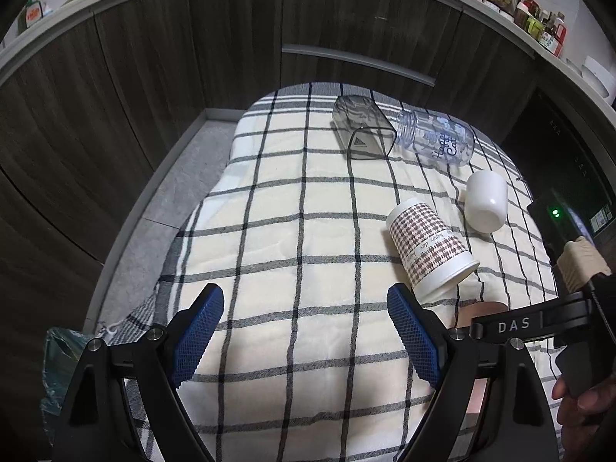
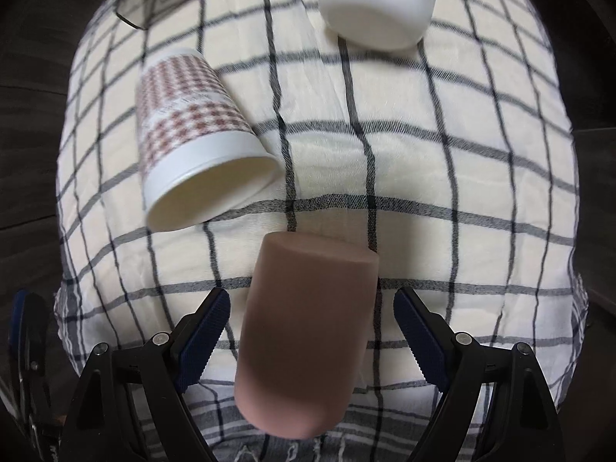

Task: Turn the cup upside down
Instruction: 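Lower the pink cup onto the cloth, closed end up, with the right tool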

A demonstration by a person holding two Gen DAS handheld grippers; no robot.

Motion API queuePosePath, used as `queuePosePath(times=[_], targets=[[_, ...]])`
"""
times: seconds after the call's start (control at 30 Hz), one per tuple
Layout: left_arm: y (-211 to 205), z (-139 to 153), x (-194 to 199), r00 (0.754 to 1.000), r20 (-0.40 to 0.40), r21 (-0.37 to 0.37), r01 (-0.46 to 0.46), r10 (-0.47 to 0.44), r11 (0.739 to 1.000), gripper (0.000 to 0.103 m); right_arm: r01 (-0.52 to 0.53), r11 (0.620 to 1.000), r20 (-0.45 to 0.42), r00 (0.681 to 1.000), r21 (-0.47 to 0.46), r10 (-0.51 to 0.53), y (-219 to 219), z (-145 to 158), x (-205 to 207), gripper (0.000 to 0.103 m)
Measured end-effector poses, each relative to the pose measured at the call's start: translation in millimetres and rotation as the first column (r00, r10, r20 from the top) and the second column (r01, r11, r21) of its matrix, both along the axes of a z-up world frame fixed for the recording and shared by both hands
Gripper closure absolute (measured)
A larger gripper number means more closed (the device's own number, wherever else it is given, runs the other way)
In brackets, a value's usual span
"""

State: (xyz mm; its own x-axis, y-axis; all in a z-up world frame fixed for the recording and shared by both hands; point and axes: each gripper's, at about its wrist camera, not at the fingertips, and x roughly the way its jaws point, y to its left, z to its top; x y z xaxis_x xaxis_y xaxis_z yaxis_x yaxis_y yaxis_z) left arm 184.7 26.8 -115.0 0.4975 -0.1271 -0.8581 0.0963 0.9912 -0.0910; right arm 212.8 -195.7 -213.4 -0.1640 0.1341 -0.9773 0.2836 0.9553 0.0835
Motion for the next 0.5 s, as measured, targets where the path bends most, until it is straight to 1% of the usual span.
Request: queuePosePath(times=[0.07, 0.1, 0.13, 0.17, 0.27, 0.37, 0.5], targets=[[-0.3, -3.6, 1.4, 1.000, -0.009, -0.002, 0.003, -0.003, 1.000, 0.016, 0.000, 1.000, -0.024, 1.000, 0.012, 0.000, -1.5, -7.9, 1.8, 0.016], [-1.3, -4.7, 2.3, 1.000, -0.013, -0.002, 0.005, -0.005, 1.000, 0.016, -0.005, 1.000, -0.037, 0.999, 0.017, 0.006, -1.9, -12.0, 2.3, 0.018], [-2.1, -6.3, 3.2, 1.000, -0.017, -0.003, 0.007, -0.008, 1.000, 0.016, -0.005, 1.000, -0.044, 0.999, 0.024, 0.006, -2.5, -15.0, 2.6, 0.022], [-2.8, -7.3, 3.8, 1.000, -0.019, -0.002, 0.009, -0.009, 1.000, 0.016, -0.001, 0.999, -0.046, 0.999, 0.038, 0.003, -3.0, -16.8, 2.3, 0.033], [-4.0, -8.2, 4.4, 1.000, -0.021, 0.000, 0.014, -0.014, 1.000, 0.016, -0.003, 0.999, -0.038, 0.999, 0.043, 0.005, -4.7, -15.8, 1.1, 0.034], [-4.6, -6.8, 1.7, 1.000, -0.016, 0.004, 0.016, -0.016, 1.000, 0.016, -0.007, 0.999, -0.010, 1.000, 0.046, 0.007, -4.7, -6.8, -2.0, 0.035], [-3.0, -2.1, -4.1, 1.000, 0.010, 0.013, 0.005, -0.006, 1.000, 0.016, -0.011, 0.999, 0.103, 0.995, 0.037, 0.007, -0.1, 21.9, -8.7, 0.035]])
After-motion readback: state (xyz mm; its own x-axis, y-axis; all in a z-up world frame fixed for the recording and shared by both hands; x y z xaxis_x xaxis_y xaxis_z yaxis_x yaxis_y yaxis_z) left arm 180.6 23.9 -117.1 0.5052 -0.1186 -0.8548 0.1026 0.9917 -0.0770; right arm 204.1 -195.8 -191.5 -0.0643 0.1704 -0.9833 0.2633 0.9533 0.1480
